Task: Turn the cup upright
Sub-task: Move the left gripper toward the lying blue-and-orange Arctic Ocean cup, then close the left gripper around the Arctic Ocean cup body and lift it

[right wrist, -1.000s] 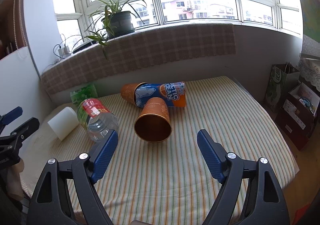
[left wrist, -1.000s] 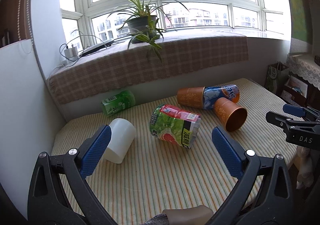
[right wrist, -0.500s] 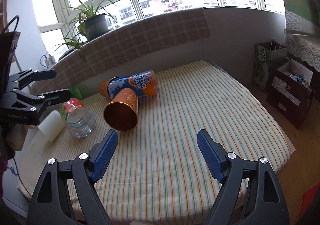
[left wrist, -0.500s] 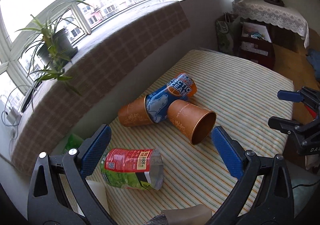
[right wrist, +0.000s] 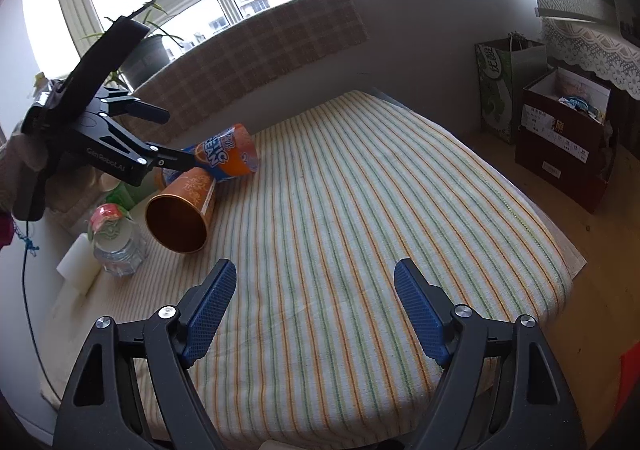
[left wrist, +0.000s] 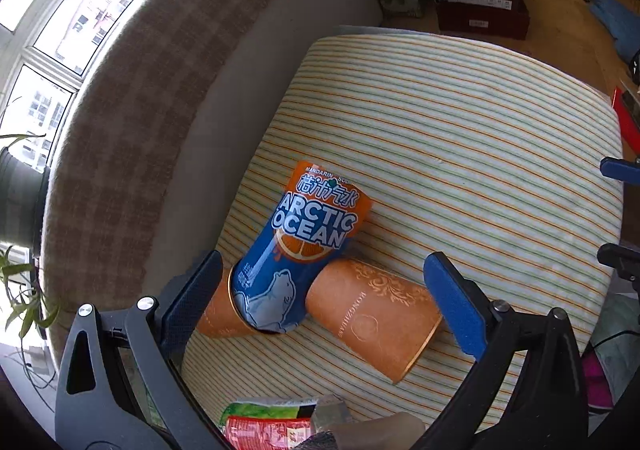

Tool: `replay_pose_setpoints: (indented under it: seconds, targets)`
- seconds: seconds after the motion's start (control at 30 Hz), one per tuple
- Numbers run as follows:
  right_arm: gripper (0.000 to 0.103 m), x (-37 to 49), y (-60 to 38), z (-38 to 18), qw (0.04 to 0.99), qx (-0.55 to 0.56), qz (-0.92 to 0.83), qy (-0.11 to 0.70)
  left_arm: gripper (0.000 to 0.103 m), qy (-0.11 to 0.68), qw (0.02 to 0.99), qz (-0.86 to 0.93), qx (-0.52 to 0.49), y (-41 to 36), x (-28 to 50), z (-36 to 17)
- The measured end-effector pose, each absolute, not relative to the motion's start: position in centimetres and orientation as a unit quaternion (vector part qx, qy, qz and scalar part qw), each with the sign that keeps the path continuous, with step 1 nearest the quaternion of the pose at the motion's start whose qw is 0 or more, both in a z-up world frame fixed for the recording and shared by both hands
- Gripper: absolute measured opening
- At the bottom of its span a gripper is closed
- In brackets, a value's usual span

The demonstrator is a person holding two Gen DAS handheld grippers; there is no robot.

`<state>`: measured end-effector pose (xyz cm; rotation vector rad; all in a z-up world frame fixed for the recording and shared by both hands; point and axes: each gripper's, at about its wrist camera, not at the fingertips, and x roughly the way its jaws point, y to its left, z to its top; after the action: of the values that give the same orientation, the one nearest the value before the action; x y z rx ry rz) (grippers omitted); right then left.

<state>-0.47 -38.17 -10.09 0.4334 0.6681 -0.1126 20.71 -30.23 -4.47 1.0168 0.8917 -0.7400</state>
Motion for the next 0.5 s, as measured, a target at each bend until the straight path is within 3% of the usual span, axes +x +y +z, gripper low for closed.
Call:
replay_pose_setpoints:
  seconds: [0.5]
  targets:
    - [0.081,0.0,-40.5,-11.6,0.912,0.242,-0.058,0.327,0.102,0.45,0.646,-0.309,0.534,-33.5,24.4,-8.8]
